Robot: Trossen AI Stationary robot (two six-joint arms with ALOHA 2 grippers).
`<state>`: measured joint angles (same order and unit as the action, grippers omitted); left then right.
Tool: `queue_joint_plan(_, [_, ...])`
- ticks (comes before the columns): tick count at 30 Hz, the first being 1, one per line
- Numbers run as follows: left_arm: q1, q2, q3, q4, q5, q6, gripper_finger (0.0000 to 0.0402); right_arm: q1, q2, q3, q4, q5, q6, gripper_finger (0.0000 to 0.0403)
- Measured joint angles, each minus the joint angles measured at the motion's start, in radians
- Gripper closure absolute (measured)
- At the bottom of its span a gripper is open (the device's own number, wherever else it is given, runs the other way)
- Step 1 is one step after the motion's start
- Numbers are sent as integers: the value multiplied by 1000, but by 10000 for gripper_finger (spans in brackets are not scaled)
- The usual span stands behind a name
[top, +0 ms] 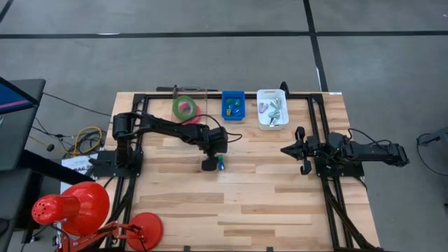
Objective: Pick and place Stapler, Stapler remover, tape
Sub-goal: Put the green stapler into the blue bin
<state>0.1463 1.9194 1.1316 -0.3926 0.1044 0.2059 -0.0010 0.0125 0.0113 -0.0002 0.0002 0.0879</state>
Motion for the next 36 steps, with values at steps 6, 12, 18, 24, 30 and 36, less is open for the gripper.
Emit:
queue_joint_plan(6, [0, 0, 0, -2, 0, -1, 218, 0, 0, 0, 0, 0, 0, 403])
queue_joint_plan(12, [0, 0, 0, -3, 0, -1, 264, 0, 0, 0, 0, 0, 0, 403])
queue_joint_plan(18, [-1, 0, 0, -4, 1, -1, 290, 0, 0, 0, 0, 0, 0, 403])
queue_joint_plan(24, [-1, -8, -1, -9, 6, -2, 304, 0, 0, 0, 0, 0, 0, 403])
queue_joint_plan(30, [1, -43, -1, -5, 6, -2, 312, 0, 0, 0, 0, 0, 0, 403])
queue_joint_plan(36, [7, -82, -1, -4, 5, -1, 321, 0, 0, 0, 0, 0, 0, 403])
